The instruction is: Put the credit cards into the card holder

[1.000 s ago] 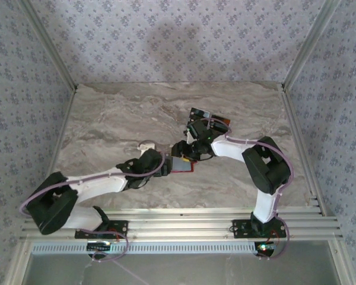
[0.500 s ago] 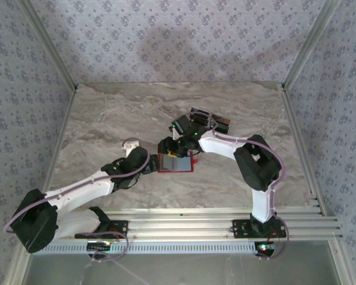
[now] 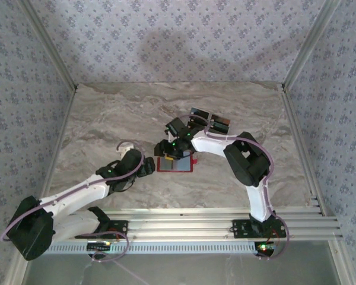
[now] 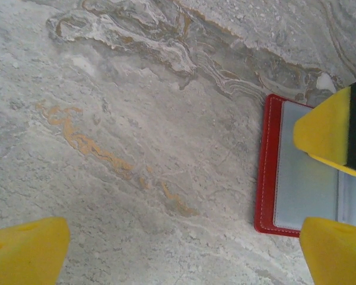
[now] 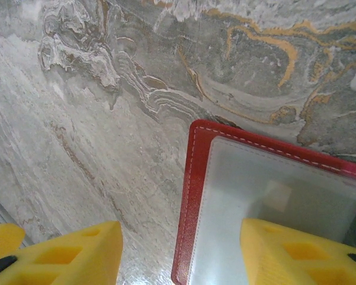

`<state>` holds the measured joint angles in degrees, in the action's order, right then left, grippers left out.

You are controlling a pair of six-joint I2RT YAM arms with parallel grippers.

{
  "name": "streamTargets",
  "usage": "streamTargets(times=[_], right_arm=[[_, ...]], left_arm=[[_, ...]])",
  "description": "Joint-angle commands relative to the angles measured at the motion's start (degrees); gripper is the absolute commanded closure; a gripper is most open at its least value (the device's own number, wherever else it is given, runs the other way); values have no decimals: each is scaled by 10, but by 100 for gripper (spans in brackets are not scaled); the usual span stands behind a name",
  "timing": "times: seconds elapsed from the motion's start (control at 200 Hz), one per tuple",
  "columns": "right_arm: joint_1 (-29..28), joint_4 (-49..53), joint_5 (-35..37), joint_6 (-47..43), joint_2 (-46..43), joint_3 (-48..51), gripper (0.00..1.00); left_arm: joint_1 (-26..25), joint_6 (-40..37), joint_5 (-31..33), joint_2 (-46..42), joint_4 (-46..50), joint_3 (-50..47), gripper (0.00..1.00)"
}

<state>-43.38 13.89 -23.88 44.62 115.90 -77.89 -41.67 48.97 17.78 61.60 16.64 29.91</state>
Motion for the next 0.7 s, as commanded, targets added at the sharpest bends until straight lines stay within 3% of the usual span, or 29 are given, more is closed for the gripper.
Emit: streamTargets(times=[0.0, 0.21, 0.415, 0.7], right_arm=[[15, 24, -3, -20, -67, -5, 43], [83, 144, 37, -114, -151, -8, 43], [164, 283, 164, -268, -192, -32, 44], [175, 333, 337, -408, -163, -45, 48]], left_arm=[[5, -15, -20, 19, 0, 20, 0], [7, -41, -43, 88, 3, 77, 0], [10, -66, -54, 139, 20, 142, 0], [30, -77, -54, 157, 45, 187, 0]])
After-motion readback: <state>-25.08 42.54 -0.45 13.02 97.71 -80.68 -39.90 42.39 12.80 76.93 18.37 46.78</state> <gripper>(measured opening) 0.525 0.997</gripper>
